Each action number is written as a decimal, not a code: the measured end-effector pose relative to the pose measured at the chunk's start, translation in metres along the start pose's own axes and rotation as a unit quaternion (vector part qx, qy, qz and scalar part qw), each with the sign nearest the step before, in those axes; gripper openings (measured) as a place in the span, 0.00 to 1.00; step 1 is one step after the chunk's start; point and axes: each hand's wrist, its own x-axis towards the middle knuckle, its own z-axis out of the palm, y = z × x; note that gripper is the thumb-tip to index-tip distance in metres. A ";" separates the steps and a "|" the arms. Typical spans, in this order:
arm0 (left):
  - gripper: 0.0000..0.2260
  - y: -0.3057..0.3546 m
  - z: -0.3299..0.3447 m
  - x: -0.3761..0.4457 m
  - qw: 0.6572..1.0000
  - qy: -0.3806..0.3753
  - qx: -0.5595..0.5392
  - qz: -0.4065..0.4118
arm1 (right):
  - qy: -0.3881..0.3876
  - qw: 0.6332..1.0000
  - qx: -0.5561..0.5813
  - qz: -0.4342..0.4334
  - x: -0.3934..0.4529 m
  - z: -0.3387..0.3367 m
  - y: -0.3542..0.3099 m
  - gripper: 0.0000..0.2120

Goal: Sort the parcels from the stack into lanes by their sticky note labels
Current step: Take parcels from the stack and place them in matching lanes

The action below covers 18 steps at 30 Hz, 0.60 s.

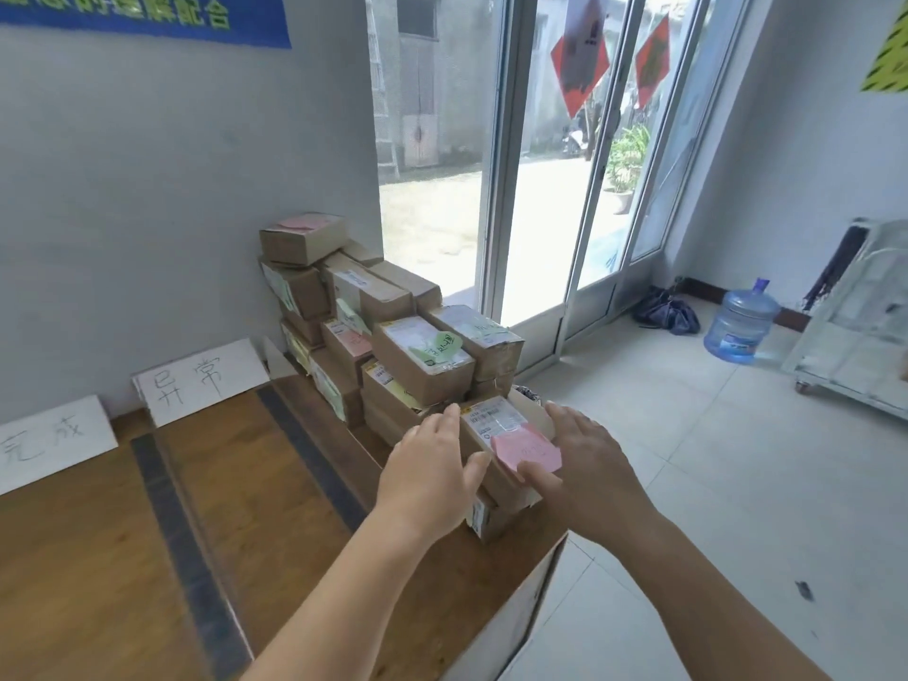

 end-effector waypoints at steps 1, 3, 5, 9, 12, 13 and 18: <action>0.31 0.000 0.005 0.006 1.000 -0.007 0.003 -0.005 | -0.005 1.000 0.007 0.002 0.008 0.003 0.004 0.35; 0.31 0.001 0.015 0.012 0.999 -0.023 0.004 -0.025 | -0.027 0.999 0.018 0.016 0.020 0.009 0.011 0.36; 0.32 0.002 0.026 0.015 0.998 -0.041 -0.002 -0.051 | -0.053 0.998 0.029 0.029 0.030 0.017 0.019 0.37; 0.33 0.008 0.048 0.022 0.991 -0.066 -0.039 -0.109 | -0.091 0.994 0.045 0.034 0.044 0.031 0.036 0.37; 0.32 0.017 0.064 0.022 0.984 -0.050 -0.050 -0.163 | -0.128 0.990 0.053 0.038 0.051 0.038 0.049 0.36; 0.32 0.021 0.070 0.020 0.981 -0.047 -0.051 -0.180 | -0.141 0.988 0.059 0.032 0.052 0.040 0.052 0.35; 0.31 0.045 0.088 0.017 0.962 -0.014 -0.079 -0.263 | -0.152 0.983 0.098 -0.028 0.055 0.041 0.066 0.28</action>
